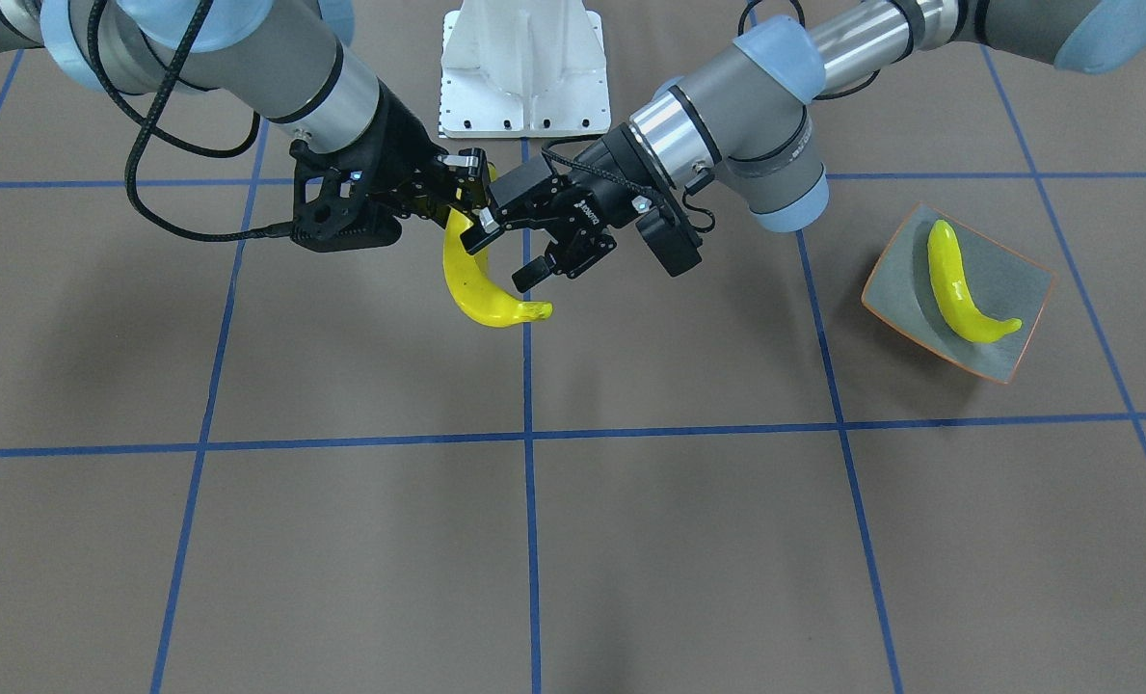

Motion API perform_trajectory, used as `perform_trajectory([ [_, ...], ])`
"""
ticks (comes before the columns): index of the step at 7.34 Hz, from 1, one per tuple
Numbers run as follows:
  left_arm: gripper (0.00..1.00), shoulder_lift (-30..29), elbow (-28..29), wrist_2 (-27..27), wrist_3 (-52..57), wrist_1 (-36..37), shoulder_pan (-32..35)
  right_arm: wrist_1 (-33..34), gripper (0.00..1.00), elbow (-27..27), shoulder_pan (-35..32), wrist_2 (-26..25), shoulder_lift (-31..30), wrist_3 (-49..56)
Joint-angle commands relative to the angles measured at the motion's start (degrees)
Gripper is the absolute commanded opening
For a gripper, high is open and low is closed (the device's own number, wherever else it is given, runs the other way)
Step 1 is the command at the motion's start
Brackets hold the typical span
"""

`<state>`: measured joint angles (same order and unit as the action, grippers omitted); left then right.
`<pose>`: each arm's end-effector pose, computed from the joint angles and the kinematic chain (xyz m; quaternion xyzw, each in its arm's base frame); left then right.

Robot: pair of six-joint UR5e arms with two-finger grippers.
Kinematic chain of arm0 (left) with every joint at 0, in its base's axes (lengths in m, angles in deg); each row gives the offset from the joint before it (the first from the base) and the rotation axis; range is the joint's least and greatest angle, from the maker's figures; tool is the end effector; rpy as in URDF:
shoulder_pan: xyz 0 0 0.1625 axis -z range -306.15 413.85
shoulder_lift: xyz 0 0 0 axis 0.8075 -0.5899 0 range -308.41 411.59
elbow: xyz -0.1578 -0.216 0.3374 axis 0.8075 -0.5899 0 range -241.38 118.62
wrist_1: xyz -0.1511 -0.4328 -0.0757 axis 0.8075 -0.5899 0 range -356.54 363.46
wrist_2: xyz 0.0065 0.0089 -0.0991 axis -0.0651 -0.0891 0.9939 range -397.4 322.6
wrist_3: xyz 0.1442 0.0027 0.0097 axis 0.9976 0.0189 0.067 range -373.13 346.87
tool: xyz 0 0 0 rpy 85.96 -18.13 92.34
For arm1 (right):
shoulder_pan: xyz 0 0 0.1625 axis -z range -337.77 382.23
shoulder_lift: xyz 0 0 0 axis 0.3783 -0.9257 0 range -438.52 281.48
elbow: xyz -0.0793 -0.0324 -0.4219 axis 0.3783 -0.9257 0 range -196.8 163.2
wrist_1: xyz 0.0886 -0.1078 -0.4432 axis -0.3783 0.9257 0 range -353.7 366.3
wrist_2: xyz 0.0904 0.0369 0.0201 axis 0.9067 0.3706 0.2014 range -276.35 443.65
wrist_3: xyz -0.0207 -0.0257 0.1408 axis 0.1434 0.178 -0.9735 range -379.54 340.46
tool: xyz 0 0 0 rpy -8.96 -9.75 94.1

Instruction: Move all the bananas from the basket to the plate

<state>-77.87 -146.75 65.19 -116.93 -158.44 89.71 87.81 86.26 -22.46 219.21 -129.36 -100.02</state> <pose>0.5445 -0.5192 0.1046 0.0884 0.7954 -0.1692 0.5753 -0.4635 -0.5008 0.1071 -0.0851 -0.5670 0.0538 0.8175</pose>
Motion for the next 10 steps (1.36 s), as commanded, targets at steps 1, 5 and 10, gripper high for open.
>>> perform_trajectory([
  [1,0.93,-0.1,0.2,0.0,-0.1,0.0,0.0,0.0,0.0,0.3,0.7,-0.4,-0.1,0.0],
  [5,0.85,-0.4,0.5,-0.3,-0.1,0.0,0.0,0.1,0.0,1.8,1.3,-0.5,-0.5,-0.1],
  [10,0.55,-0.8,0.7,-0.4,-0.2,0.0,-0.1,0.0,0.0,1.7,2.0,-1.1,-0.4,-0.1],
])
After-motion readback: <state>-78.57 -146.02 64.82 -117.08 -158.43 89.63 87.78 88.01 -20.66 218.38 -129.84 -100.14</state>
